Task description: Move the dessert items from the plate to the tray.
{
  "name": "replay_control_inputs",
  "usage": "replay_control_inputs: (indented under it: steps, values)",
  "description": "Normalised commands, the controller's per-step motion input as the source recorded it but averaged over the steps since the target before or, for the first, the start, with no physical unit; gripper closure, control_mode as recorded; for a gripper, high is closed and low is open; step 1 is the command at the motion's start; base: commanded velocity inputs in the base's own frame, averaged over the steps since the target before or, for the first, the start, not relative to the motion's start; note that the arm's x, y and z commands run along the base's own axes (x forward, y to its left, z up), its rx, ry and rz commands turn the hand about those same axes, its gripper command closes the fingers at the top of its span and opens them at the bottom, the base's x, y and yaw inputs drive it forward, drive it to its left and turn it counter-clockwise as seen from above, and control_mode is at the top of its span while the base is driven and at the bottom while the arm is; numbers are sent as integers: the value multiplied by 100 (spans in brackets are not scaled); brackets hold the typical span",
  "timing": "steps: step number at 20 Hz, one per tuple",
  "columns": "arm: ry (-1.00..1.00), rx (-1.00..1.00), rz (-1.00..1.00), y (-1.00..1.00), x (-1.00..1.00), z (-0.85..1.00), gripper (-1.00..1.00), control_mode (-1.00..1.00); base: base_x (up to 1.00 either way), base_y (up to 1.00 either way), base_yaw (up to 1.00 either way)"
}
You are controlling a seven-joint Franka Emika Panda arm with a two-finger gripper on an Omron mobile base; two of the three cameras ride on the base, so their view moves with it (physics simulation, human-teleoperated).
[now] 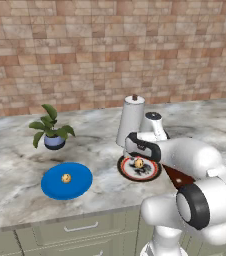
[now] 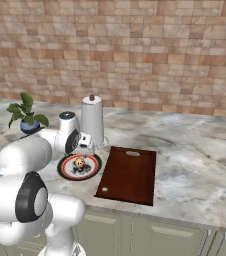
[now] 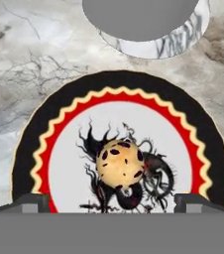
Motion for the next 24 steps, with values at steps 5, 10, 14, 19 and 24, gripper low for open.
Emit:
replay_control_inputs:
  steps: [5, 10, 14, 19, 24]
  values:
    - [0, 0, -1, 0, 27, -28, -100, -100, 0, 0, 0]
    - [0, 0, -1, 0, 23, -19, -100, -100, 0, 0, 0]
    - [0, 0, -1, 0, 19, -27, -100, -100, 0, 0, 0]
    - [0, 0, -2, 0, 5, -34, -100, -100, 0, 0, 0]
    - [0, 0, -1, 0, 1, -17, -100, -100, 0, 0, 0]
